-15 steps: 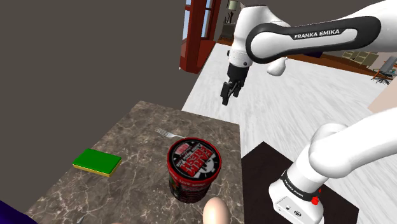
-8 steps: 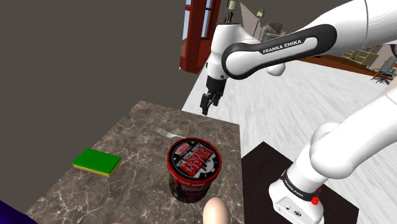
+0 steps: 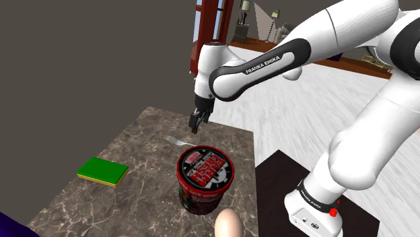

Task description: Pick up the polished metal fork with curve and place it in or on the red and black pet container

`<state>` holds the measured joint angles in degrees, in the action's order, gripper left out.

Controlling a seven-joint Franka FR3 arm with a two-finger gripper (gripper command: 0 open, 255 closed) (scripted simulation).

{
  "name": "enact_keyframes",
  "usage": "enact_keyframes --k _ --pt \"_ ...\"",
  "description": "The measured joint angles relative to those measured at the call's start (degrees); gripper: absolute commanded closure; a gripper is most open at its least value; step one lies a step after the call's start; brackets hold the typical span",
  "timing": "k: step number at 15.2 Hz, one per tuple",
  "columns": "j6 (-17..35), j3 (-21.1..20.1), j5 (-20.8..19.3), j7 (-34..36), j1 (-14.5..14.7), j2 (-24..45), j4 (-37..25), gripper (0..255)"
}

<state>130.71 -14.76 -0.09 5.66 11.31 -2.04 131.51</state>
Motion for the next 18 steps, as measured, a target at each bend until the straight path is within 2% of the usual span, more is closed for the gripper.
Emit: enact_keyframes --k 7,13,18 --pt "5.35 -1.79 -2.69 1.72 2.32 11.36 -6.78 0" --pt "9.62 -1.37 -4.55 3.02 2.96 15.7 -6.75 0" --pt "10.44 -1.21 -4.8 3.01 2.91 16.26 -6.48 0"
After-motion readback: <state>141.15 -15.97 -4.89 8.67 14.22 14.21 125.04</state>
